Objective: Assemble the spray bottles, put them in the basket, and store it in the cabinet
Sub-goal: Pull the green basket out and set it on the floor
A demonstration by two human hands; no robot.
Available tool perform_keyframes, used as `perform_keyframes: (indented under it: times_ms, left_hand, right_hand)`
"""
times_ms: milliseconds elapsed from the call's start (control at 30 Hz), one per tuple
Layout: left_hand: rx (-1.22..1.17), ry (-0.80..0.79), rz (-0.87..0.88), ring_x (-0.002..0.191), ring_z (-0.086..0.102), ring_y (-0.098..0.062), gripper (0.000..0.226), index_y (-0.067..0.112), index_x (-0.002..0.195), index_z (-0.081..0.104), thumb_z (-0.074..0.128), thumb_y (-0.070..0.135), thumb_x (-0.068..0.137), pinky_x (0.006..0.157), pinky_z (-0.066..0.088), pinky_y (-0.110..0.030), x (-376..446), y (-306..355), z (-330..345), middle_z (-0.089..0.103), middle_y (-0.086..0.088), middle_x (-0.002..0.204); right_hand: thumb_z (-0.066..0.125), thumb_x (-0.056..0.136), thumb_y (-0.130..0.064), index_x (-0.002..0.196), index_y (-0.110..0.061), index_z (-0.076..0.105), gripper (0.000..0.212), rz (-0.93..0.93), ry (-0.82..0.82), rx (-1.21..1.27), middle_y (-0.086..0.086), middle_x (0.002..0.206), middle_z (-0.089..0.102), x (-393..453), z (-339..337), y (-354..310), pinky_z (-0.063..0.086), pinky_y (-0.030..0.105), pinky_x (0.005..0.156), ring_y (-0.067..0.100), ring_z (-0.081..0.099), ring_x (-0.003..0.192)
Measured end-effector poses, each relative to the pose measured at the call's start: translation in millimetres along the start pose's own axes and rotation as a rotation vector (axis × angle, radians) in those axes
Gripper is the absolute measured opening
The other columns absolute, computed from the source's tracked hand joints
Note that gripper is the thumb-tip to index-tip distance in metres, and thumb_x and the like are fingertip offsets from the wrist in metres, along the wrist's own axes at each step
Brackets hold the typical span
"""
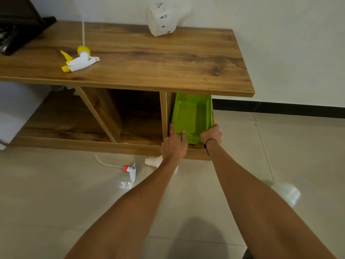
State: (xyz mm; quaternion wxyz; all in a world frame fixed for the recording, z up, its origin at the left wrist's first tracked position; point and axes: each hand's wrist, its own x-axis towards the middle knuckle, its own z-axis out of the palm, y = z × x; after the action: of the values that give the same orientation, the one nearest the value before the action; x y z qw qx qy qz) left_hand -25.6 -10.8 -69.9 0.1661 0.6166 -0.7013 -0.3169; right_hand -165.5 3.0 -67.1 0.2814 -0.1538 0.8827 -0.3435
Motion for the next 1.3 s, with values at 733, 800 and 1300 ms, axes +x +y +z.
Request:
perform_keyframes:
  times_ms: [733,800,1300]
  left_hand:
    - [-0.237,-0.309,-0.083,0.098,0.075,-0.040,0.092,0.045,0.160,0.015,0.062,0.005,0.092,0.072,0.067,-0.047,-55,-48,-59,0.062,-0.007,0.128]
    - [-0.165,-0.328,-0.045,0.099,0.074,-0.035,0.093,0.042,0.163,0.013,0.062,0.007,0.092,0.066,0.063,-0.036,-51,-65,-75,0.064,-0.006,0.136]
    - [0.214,-0.455,-0.227,0.117,0.071,-0.038,0.055,0.003,0.144,0.046,0.064,0.007,0.093,0.091,0.062,-0.045,-57,-220,-230,0.063,-0.022,0.138]
  right_hand:
    - [0.062,0.099,-0.019,0.145,-0.010,0.043,0.051,0.454,-0.175,0.488,0.022,0.141,0.057,-45,-57,55,0.060,0.067,0.081,0.047,0.067,0.117]
    - [0.063,0.097,-0.011,0.143,-0.008,0.044,0.050,0.434,-0.170,0.429,0.023,0.142,0.054,-35,-72,54,0.061,0.067,0.079,0.048,0.066,0.114]
    - [0.055,0.105,0.003,0.151,0.006,0.045,0.047,0.276,-0.900,-0.364,0.032,0.150,0.053,-136,55,23,0.050,0.063,0.109,0.048,0.060,0.132]
